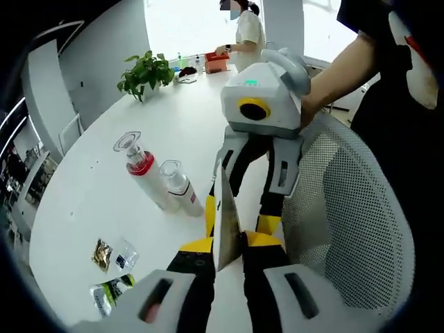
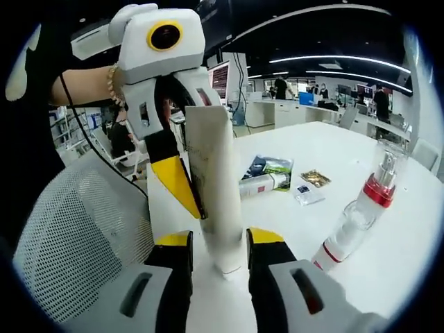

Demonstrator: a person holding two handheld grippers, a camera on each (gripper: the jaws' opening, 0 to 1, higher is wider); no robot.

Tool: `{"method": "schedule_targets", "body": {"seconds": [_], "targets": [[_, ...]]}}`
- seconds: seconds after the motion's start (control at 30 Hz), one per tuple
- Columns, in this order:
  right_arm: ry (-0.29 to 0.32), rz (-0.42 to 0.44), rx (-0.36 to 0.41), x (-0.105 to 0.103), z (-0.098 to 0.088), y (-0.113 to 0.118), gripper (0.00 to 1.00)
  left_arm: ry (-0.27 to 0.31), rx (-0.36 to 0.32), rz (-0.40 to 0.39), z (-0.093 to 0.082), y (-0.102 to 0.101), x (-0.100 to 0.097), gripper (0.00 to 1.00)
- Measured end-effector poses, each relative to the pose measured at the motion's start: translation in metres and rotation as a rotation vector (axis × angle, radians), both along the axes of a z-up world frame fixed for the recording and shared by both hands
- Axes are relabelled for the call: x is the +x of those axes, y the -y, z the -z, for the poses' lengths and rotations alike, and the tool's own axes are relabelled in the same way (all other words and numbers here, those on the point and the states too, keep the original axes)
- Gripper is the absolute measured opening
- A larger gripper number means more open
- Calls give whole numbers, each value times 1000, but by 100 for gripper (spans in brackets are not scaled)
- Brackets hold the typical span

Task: Arrange the skincare products in the storage area until every visible bottle or jar stands upright without overlapping.

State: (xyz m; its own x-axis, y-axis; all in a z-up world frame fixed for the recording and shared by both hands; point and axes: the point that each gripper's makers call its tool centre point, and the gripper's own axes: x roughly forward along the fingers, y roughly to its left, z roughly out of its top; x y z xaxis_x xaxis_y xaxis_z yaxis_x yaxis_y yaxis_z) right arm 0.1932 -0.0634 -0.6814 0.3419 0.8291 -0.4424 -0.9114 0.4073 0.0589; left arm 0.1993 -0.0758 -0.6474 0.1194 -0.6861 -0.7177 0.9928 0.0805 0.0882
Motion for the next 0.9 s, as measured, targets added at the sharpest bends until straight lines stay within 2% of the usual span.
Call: {"method": "schedule_targets", "body": {"seconds": [0.1,0.27,0.47,0.53,0.6,0.9], "targets": [[-32,40,2,-4,-2,6,38,10,1,10,0,0,3,13],[-30,84,-1,-9,-4,16,49,24,0,28,0,2,14,13],[-47,138,-9,-10,-1,28,57,26,3,43,1,3,25,13],[-23,193,-41,-2,-1,36,64,29,3,46,1,3,30,13],[-35,202,-37,-2,-1,38,72,27,2,53,1,4,36,13],[-29,302,-29,9,-5,63,79,37,-5,64,4,10,65,13]]}}
